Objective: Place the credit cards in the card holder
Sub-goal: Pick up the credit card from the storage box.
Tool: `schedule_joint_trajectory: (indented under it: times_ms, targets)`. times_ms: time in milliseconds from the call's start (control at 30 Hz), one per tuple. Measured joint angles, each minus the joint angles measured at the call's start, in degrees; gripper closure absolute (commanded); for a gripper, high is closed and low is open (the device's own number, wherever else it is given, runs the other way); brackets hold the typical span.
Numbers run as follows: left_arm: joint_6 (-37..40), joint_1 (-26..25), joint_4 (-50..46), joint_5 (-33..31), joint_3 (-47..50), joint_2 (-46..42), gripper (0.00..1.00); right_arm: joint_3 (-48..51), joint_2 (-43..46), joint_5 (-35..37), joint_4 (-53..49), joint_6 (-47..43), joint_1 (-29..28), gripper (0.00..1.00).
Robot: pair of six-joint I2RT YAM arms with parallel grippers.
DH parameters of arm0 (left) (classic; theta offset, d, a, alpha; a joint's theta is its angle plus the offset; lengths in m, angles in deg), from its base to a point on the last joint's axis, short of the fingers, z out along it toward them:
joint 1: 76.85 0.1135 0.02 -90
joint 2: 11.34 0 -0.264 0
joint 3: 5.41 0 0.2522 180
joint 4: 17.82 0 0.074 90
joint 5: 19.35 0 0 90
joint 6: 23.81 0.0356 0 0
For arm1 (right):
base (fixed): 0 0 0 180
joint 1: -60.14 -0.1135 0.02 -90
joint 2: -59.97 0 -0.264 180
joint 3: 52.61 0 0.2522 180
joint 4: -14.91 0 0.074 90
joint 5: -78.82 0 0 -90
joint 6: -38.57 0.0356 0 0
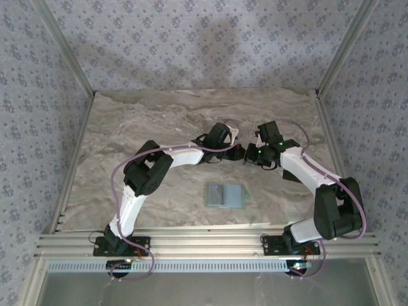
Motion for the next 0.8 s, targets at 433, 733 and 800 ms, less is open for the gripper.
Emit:
schedule_joint_trajectory:
  times_ms: [433,733,800]
  targets:
    - [0.0,0.0,0.02,0.02,0.0,0.0,1.0,0.72,2.01,0.92,-0.72,0.02,0.11,1.0]
    - [0.0,0.0,0.09,0.04,0.02,0.0,1.0,0.85,5.07,0.94,-2.73,0.28,0.09,1.0]
    - [0.0,0.0,0.15,0.04,0.02,0.0,1.0,0.85,5.9,0.94,-3.48,0.39,0.09,1.0]
